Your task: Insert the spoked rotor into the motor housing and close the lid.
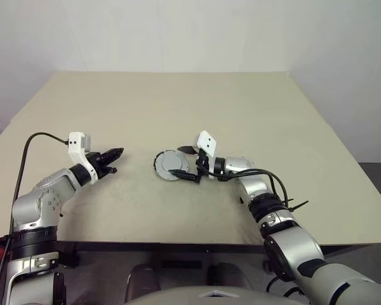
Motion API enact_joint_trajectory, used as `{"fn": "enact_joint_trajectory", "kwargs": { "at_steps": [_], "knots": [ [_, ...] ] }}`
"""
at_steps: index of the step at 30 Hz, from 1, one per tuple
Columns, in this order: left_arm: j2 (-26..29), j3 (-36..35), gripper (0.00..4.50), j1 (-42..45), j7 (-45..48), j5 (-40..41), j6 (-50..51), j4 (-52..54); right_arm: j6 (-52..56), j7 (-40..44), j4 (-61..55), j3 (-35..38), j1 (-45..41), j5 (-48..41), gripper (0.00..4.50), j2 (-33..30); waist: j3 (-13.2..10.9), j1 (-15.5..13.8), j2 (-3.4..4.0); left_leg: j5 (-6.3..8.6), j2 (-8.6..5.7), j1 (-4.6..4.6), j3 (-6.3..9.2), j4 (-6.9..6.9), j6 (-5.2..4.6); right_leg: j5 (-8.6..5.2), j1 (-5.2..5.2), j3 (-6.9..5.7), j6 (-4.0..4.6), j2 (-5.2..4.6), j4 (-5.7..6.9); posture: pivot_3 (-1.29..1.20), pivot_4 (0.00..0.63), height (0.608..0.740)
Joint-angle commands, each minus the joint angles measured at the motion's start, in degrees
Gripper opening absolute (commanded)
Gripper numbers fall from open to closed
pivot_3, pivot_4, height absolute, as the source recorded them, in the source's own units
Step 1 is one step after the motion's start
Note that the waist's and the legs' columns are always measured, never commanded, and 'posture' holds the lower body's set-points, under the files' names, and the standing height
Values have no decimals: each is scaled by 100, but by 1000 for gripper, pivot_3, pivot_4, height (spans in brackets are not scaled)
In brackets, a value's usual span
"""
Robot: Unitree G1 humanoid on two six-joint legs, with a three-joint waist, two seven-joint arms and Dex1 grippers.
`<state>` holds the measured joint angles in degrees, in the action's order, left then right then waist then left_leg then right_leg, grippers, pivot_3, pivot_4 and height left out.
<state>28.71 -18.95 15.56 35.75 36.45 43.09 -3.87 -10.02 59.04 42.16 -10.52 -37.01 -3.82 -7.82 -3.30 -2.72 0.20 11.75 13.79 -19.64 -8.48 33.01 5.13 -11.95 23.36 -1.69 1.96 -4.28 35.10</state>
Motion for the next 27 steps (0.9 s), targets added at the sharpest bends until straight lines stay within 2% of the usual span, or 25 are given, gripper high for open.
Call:
{"fn": "enact_joint_trajectory", "kwargs": {
  "at_steps": [1,13,16,21,27],
  "knots": [
    [74,-180,0,47,-23,88,-40,66,-164,38,-33,-18,1,21,4471,-75,0,0,0,0,0,1,0,2,0,0,0,0,0,0,3,0,0,740],
    [-4,-232,0,-26,-157,96,-45,73,-182,-35,37,-66,-127,61,4471,50,0,7,-1,1,0,6,0,8,-2,0,0,3,1,0,16,0,0,740],
    [-8,-242,0,-52,-179,101,-53,66,-195,-31,41,-72,-129,70,3860,64,0,7,-1,1,0,6,0,8,-3,0,0,4,1,0,16,0,0,740],
    [-24,-267,0,-104,-219,119,-41,81,-211,-46,43,-110,-154,88,2281,83,2,11,-4,2,0,12,0,8,-4,0,-3,5,1,0,22,0,0,740],
    [-36,-256,0,-100,-241,142,-26,89,-207,-77,42,-133,-186,130,2281,86,2,11,-5,3,0,21,0,9,-7,-1,-5,7,1,0,34,0,0,740]
  ]
}}
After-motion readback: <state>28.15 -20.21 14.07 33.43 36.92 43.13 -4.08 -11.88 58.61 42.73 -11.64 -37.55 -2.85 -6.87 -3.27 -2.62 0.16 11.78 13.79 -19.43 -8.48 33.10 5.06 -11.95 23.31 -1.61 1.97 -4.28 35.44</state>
